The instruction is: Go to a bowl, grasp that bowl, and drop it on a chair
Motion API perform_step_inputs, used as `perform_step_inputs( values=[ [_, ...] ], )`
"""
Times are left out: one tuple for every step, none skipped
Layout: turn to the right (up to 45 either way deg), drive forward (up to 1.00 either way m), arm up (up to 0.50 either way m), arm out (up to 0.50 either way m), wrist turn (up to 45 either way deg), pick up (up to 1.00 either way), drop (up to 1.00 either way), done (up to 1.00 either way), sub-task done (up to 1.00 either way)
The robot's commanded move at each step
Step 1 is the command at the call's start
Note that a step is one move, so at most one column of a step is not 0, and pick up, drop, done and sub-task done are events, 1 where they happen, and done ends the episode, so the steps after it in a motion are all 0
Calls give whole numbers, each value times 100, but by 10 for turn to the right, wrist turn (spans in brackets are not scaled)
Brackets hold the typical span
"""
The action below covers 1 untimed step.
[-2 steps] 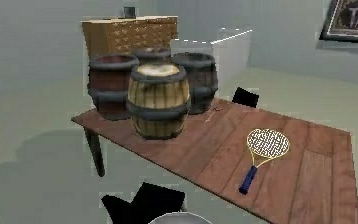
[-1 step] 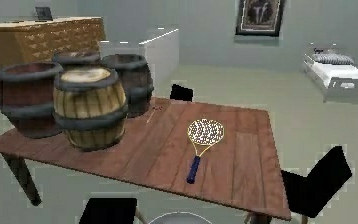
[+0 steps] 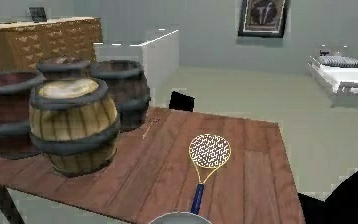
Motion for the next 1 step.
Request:
perform_step_inputs(
  values=[
    [-450,0,0,0,0,0,0,0,0]
  ],
)
